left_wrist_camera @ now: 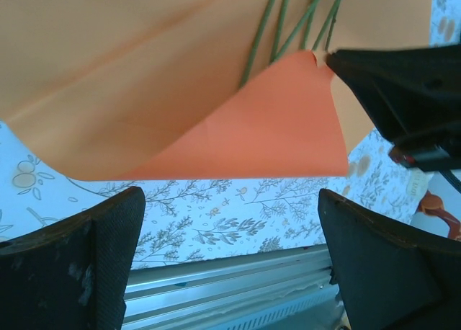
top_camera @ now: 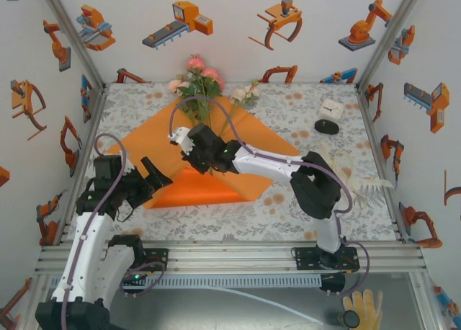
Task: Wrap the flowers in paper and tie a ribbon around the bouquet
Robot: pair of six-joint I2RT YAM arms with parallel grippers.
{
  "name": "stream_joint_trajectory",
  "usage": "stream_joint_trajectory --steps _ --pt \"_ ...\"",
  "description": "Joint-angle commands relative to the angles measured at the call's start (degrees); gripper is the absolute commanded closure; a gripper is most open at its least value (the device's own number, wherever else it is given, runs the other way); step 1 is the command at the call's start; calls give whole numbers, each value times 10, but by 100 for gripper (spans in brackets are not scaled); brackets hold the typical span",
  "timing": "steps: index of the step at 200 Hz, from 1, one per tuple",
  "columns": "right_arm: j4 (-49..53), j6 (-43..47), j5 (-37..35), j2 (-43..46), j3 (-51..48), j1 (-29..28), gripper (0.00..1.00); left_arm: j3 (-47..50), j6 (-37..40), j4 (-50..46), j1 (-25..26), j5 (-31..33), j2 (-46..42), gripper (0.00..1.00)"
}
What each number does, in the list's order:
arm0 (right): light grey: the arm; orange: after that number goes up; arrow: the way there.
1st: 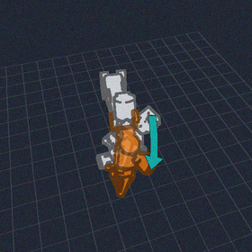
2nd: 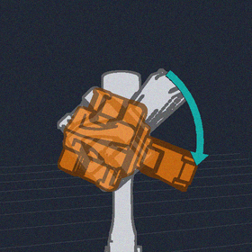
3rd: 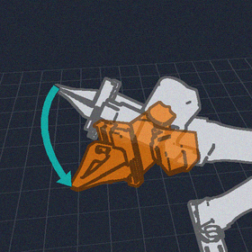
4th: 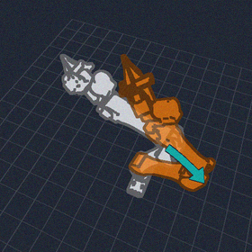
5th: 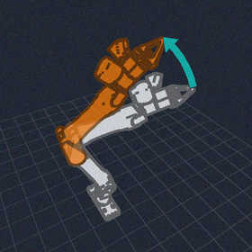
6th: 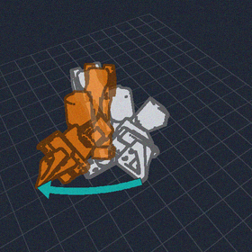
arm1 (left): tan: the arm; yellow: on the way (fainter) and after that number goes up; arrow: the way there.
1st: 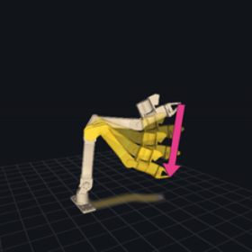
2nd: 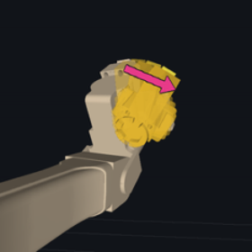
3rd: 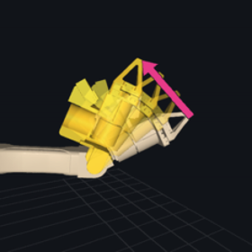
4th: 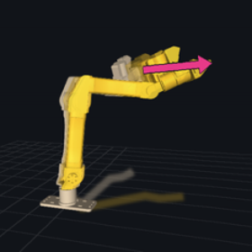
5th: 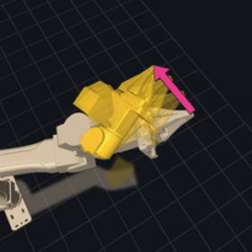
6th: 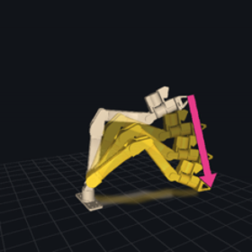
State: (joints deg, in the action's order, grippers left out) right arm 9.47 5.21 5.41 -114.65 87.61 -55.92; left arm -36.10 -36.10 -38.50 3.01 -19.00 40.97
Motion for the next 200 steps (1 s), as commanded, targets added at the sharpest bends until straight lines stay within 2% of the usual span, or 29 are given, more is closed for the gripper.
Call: stream_joint_trajectory --steps 1,21,46,120,141,160,172,184,200 --pt "-14 23 5 -20 29 12 100 14 -12 29 7 -29 1 3" --pt "-16 27 2 -30 47 30 100 28 -11 48 13 -50 8 0" --pt "-17 26 15 -42 61 48 100 31 -11 71 33 -69 43 3" --pt "-26 4 32 -78 63 51 100 37 -35 132 103 -24 120 6" --pt "-3 1 46 -54 52 51 100 29 -13 138 121 -31 137 6" --pt "52 5 93 19 9 49 78 20 -24 114 128 9 139 4" --pt "40 0 75 88 -78 34 69 15 -36 99 128 42 124 2" --pt "-18 -11 41 170 -195 -8 65 8 -47 80 127 87 105 1" --pt "-111 -61 -3 241 -326 -98 59 -1 -62 55 125 152 79 3"
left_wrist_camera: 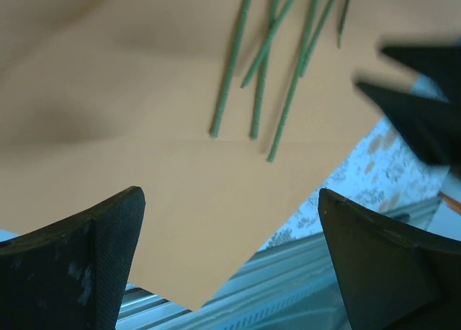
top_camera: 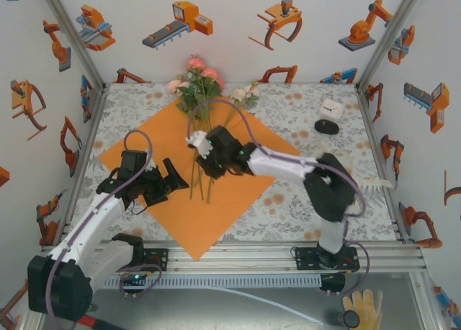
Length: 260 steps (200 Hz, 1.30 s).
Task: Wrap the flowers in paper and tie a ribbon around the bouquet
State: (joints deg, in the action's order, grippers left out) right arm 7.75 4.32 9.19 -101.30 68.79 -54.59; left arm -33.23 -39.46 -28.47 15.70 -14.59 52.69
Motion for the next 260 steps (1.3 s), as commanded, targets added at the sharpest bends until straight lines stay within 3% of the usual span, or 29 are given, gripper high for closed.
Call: stream_joint_trajectory --steps 1,12,30,68,105,159,182,198,231,260 --pt "-97 -56 -45 110 -142 -120 59 -30 -29 -47 -2 111 -39 3" --pt "-108 -91 -98 119 -169 -188 56 -33 -31 -57 -6 138 -53 3" --pt "-39 -103 -159 93 -143 -270 55 -39 -23 -58 -13 143 -59 3" --pt "6 -37 -145 9 -90 -332 53 -57 -2 -75 -23 140 -50 3" --pt "-5 13 -145 -2 -86 -333 50 -52 -2 -80 -23 127 -60 3" --pt "-64 -28 -5 -38 -81 -326 49 -38 -7 -77 -23 125 -70 3" --pt "-58 -37 17 -46 -75 -314 49 -39 -4 -76 -24 122 -66 3" --pt "-53 -52 18 -59 -66 -297 52 -42 -4 -75 -23 122 -64 3" --pt "-34 -67 27 -77 -44 -276 71 -42 -5 -69 -24 121 -62 3" --pt "-23 -60 23 -61 -39 -275 73 -45 0 -71 -24 125 -58 3"
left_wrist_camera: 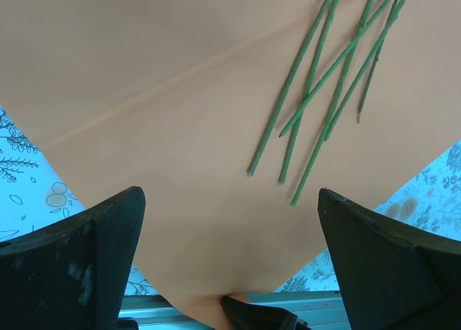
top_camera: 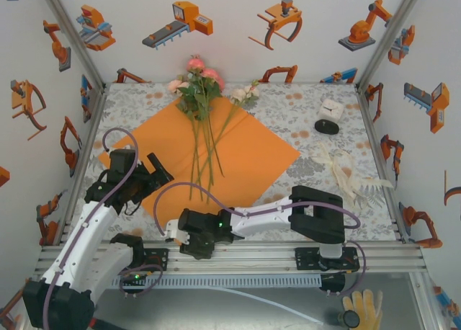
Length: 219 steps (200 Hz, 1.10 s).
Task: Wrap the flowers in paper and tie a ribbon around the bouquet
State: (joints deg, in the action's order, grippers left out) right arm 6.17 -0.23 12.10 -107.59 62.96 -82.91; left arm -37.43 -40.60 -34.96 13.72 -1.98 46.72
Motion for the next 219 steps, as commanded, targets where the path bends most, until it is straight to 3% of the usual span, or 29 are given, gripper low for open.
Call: stream_joint_trajectory --steps 1,51,81,92,122,151,169,197,219 --pt "-8 -14 -7 3 19 8 74 -3 11 -6 -4 -1 2 3" --pt "-34 -47 5 20 18 34 85 0 7 5 -4 -9 12 3" --pt "-32 -58 14 19 38 37 67 0 10 4 -4 -12 14 3" --pt "-34 -61 13 17 42 37 66 0 10 4 -4 -11 13 3" --pt "-38 -63 1 -2 39 38 84 3 10 3 -4 -10 9 3" --pt "-35 -64 -18 -6 31 38 90 3 13 0 -4 -7 3 3" --pt "-36 -64 -22 9 32 38 100 3 13 -1 -4 -6 0 3" --pt "-36 -34 -82 70 26 44 100 -3 11 -1 -4 -15 -7 3" --pt "-58 -19 -109 106 13 87 100 -9 11 -1 -4 -23 -22 3"
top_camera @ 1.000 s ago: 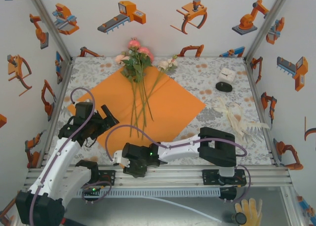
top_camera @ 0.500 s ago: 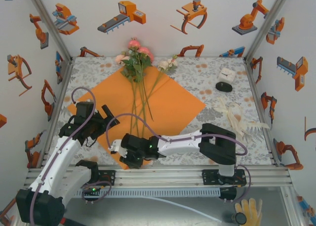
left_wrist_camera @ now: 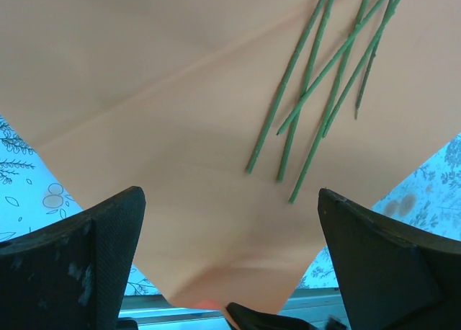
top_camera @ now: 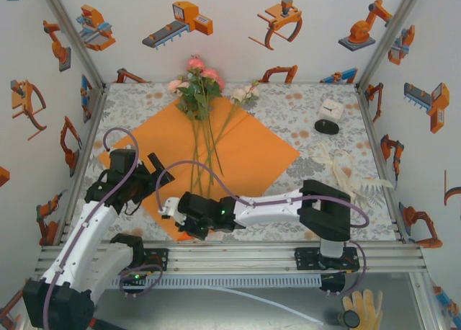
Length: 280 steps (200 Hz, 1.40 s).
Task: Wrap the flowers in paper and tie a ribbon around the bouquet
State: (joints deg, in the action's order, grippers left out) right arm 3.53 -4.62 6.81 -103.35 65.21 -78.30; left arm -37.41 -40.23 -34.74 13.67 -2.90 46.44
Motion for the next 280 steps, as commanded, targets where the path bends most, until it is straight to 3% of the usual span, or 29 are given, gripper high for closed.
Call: stream_joint_trajectory --steps 1,59,138,201,280 --pt "-34 26 -56 65 -10 43 100 -10 8 -3 -3 -15 -20 3" --pt "-74 119 6 -21 63 152 100 1 24 8 -3 -66 -41 3" --pt "-152 146 56 -97 120 261 100 59 2 76 -1 -134 -41 2" --pt "-152 143 86 -166 179 276 100 77 -7 117 1 -138 25 6" --pt "-169 129 40 -200 177 291 100 85 -1 182 3 -119 134 12"
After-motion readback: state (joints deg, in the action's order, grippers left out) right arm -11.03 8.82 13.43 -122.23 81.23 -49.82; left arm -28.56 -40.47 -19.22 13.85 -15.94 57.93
